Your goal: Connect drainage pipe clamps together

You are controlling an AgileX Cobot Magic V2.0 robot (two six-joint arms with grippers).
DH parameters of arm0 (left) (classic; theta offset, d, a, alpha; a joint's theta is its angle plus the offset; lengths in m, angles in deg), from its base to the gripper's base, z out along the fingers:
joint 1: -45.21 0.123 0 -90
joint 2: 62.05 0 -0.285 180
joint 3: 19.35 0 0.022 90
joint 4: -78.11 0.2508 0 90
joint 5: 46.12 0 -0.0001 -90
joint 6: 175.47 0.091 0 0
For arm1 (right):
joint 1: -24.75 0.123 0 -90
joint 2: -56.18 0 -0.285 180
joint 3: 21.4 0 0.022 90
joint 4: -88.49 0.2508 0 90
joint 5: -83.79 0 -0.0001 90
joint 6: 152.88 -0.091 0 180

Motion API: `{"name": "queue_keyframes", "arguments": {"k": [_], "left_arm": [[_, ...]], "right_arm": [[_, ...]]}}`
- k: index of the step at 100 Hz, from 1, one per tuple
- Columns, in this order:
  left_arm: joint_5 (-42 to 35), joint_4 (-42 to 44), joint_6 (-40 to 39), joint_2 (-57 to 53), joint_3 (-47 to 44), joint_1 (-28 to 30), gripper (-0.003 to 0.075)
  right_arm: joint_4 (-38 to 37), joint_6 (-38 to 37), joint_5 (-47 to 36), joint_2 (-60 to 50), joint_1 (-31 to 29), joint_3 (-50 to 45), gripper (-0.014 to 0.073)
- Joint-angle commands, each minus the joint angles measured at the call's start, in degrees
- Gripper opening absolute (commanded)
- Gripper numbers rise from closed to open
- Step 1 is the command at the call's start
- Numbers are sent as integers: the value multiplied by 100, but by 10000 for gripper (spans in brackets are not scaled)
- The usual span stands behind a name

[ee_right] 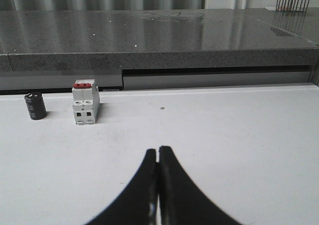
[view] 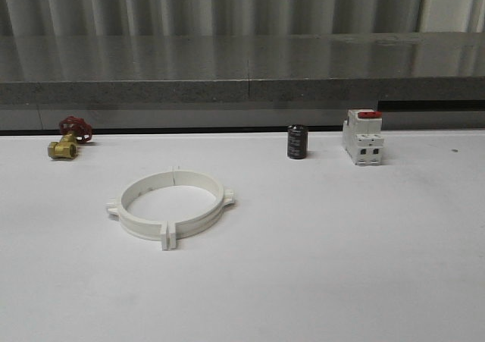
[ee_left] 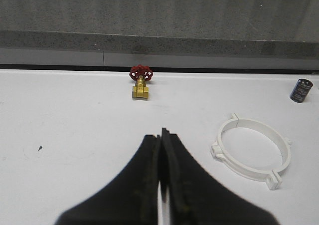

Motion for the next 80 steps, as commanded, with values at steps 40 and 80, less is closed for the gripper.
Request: {"name": "queue_keyframes", "arguments": {"k": [40, 80], "left_arm": [[-418, -32, 1, 35, 162, 2, -21], [-1710, 1067, -155, -530, -693, 53, -21]], "right_arm": [[0, 69, -419, -113, -27, 90, -66], [0, 69, -419, -113, -27, 90, -66]]}}
